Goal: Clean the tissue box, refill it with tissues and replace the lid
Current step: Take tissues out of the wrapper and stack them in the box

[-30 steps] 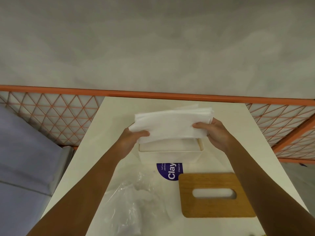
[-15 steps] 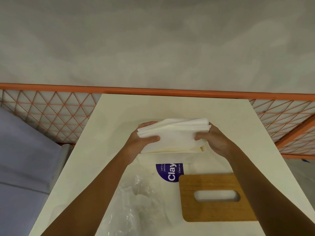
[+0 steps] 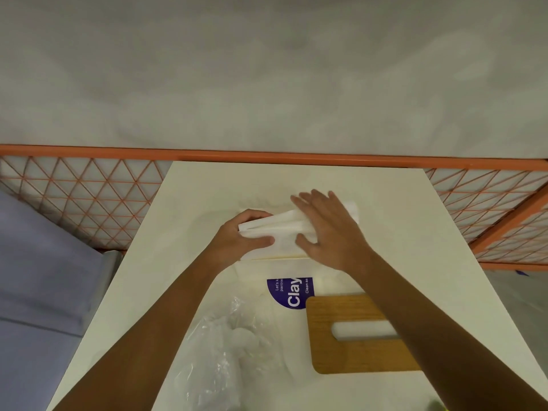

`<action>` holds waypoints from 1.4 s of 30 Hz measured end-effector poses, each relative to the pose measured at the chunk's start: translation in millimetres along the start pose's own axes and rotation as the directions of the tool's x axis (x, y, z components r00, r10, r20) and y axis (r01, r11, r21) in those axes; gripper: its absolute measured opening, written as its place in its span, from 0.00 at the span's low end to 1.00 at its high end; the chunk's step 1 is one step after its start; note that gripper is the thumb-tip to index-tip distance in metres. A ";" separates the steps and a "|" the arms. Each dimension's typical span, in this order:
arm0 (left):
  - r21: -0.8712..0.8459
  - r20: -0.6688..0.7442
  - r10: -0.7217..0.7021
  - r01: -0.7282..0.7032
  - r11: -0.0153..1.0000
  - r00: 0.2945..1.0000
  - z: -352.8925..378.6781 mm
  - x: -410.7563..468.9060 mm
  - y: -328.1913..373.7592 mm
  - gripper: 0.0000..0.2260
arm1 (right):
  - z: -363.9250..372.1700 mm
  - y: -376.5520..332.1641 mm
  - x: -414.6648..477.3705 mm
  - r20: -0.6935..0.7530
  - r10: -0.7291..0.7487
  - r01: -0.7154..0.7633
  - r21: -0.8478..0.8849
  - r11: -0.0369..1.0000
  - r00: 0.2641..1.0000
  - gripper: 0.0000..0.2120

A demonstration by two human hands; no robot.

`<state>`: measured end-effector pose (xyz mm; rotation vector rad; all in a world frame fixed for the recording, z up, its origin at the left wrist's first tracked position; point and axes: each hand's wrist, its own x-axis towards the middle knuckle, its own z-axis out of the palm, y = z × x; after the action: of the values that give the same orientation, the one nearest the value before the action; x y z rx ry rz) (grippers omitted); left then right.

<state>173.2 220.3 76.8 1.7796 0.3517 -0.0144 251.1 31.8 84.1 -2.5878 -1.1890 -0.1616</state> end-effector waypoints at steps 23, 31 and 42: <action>0.203 -0.092 -0.076 0.093 0.975 0.993 -8.7 0.4 -16.3 0.18 | -11.9 51.5 -14.3 0.441 0.532 -0.646 0.705 0.293 0.723 0.21; -0.001 -0.283 -0.144 0.150 0.989 0.948 -10.3 10.4 -9.9 0.17 | -10.0 50.5 5.4 0.413 0.615 -0.564 0.823 0.063 0.672 0.23; 0.590 -0.274 -0.091 0.242 0.770 0.957 -9.5 24.5 -17.9 0.25 | 24.1 36.1 9.7 0.199 0.610 -0.617 0.486 0.618 0.767 0.24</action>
<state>190.6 238.5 57.3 2.4102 0.7430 -0.0568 284.3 23.9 55.6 -2.3100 -0.2062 0.2992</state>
